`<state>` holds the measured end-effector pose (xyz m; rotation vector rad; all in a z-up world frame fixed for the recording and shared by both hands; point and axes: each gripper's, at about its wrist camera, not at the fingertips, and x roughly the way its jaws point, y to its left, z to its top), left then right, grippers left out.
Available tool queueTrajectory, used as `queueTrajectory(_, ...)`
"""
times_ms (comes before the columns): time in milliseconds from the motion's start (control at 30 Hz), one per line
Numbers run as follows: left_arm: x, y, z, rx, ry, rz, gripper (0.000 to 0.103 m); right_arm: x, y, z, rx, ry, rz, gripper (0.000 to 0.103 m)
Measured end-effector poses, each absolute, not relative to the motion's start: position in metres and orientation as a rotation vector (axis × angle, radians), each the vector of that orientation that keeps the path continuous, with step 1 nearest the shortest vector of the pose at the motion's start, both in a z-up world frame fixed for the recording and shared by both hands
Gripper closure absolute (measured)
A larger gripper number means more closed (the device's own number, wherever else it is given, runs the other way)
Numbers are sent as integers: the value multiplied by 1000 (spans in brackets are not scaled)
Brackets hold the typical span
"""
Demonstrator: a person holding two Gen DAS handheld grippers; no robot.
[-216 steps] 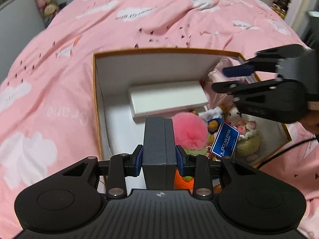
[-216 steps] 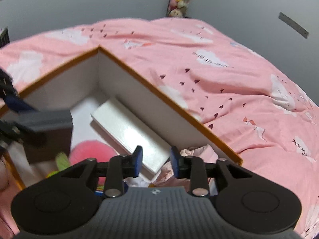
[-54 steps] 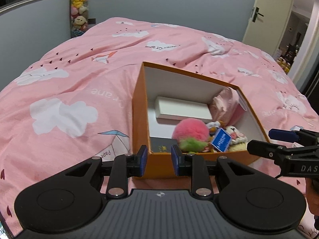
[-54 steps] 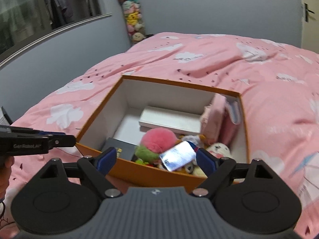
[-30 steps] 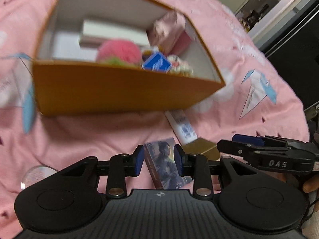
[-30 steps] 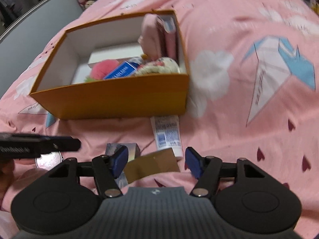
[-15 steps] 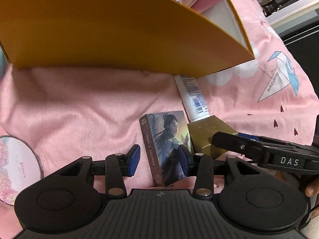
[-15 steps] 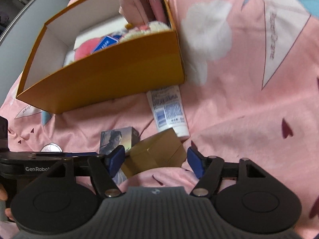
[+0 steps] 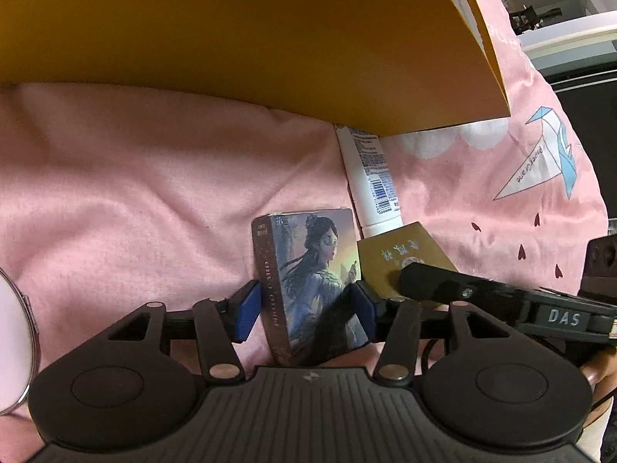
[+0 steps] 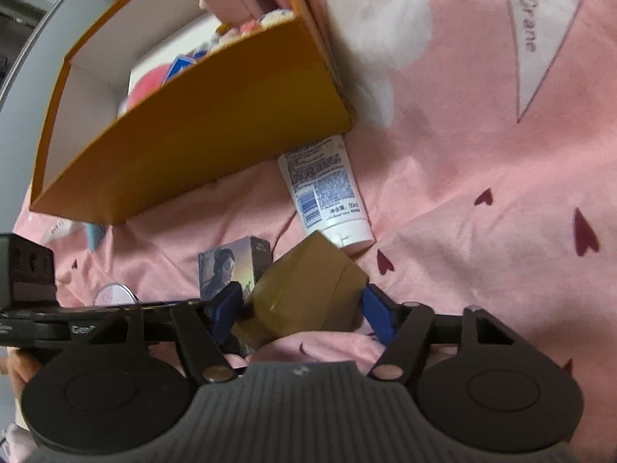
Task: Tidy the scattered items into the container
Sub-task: 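Grasp the photo card box with the left gripper while the right grasps the gold box, then lift the photo card box and gold box up from the bed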
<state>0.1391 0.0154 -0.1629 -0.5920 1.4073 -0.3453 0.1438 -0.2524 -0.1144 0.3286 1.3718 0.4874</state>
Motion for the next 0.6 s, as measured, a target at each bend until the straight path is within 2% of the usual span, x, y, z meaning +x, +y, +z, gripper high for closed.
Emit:
queueTrajectory(233,138,20,-160,-631,1378,-361,43,139,-253,-80,221,1236,476,50)
queueTrajectory(300,137,20,-156,-631,1358,-365,50,137,-251,-70,141,1176,455,52)
queueTrajectory(367,136,19,-152,-624,1339,-374,52,136,-248,-65,56,1129,436,52)
queueTrajectory(600,136,11,-142,-587,1284,-417,52,143,-247,-81,62,1159,456,55)
